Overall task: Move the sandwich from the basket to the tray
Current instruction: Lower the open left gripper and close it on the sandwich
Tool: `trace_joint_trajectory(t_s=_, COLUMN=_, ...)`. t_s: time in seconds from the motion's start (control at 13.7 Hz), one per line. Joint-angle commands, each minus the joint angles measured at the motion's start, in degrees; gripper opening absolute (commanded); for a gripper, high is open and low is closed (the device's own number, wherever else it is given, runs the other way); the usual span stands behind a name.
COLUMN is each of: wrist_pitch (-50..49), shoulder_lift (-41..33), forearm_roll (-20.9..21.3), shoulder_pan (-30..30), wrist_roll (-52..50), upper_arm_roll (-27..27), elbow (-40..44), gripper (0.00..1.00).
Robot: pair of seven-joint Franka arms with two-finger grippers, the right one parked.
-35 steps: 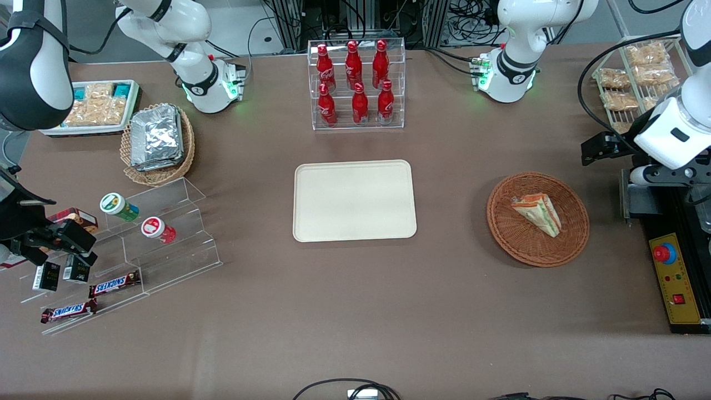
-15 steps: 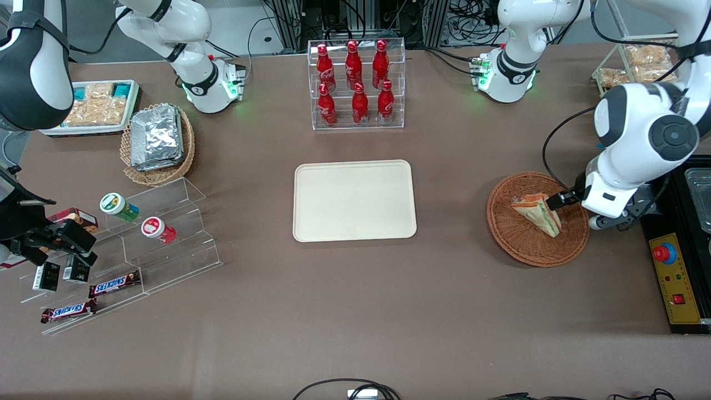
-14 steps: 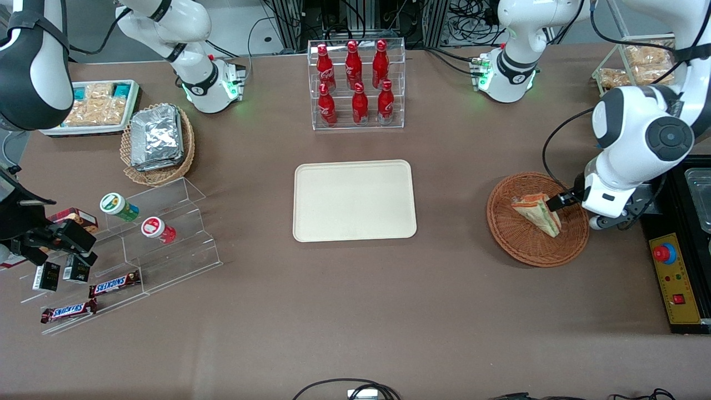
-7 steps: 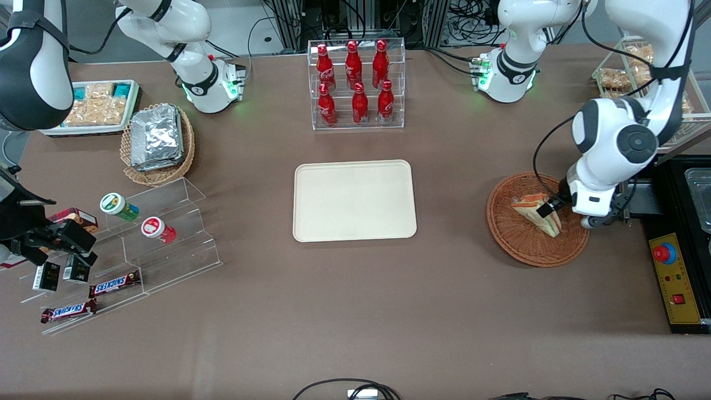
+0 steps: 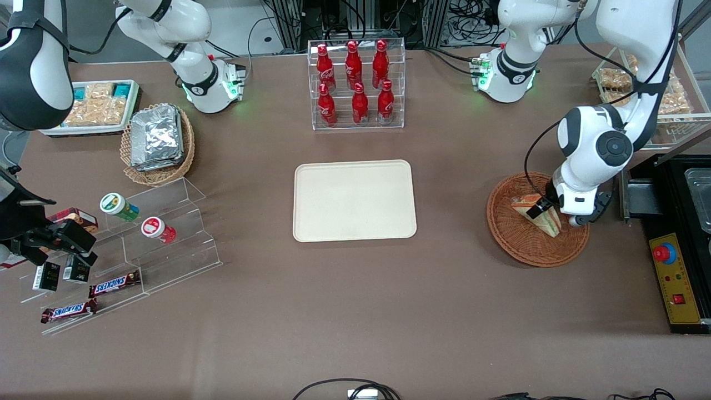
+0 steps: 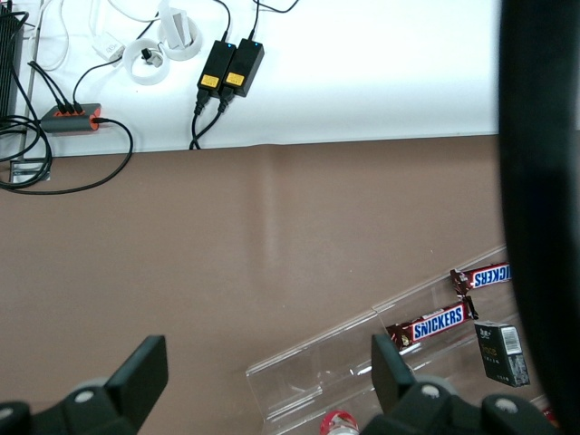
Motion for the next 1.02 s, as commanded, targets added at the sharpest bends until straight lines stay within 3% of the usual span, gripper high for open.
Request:
trace_joint_trajectory(t_s=0.0, wrist_pitch=2.0, shoulder_lift=0.3, forearm_roll=0.7, shoulder_pan=0.0, wrist_roll=-1.6, upper_arm_roll=-0.1, elbow=-1.0, gripper=1.00)
trace_joint_trajectory(t_s=0.07, wrist_pitch=2.2, shoulder_lift=0.7, forearm_roll=0.6, shoulder_pan=0.0, wrist_roll=-2.2, upper_arm_roll=-0.1, elbow=-1.0, gripper=0.94)
trace_joint_trajectory(t_s=0.15, wrist_pitch=2.4, shoulder_lift=0.9, forearm_roll=0.7, shoulder_pan=0.0, wrist_roll=-3.3, upper_arm_roll=-0.1, elbow=-0.9, gripper=0.72)
trace_joint_trajectory(t_s=0.22, wrist_pitch=2.4, shoulder_lift=1.2, forearm_roll=0.7, shoulder_pan=0.0, wrist_roll=-3.6, upper_arm_roll=-0.1, elbow=-0.9, gripper=0.36)
trace_joint_trajectory(t_s=0.29, wrist_pitch=2.5, shoulder_lift=1.3, forearm_roll=0.7, shoulder_pan=0.0, wrist_roll=-3.7, upper_arm_roll=0.0, elbow=-0.8, gripper=0.08)
trace_joint_trajectory(t_s=0.37, wrist_pitch=2.5, shoulder_lift=1.3, forearm_roll=0.7, shoulder_pan=0.0, wrist_roll=-3.7, upper_arm_roll=0.0, elbow=-0.7, gripper=0.00)
trace_joint_trajectory(t_s=0.66, wrist_pitch=1.1, shoulder_lift=-0.3, forearm_roll=0.7, shoulder_pan=0.0, wrist_roll=-3.2, upper_arm_roll=-0.1, elbow=-0.3, gripper=0.00)
trace_joint_trajectory(t_s=0.95, wrist_pitch=-9.7, shoulder_lift=-5.8, forearm_roll=1.7, shoulder_pan=-0.4, wrist_roll=-0.4, upper_arm_roll=-0.4, elbow=3.1, gripper=0.00)
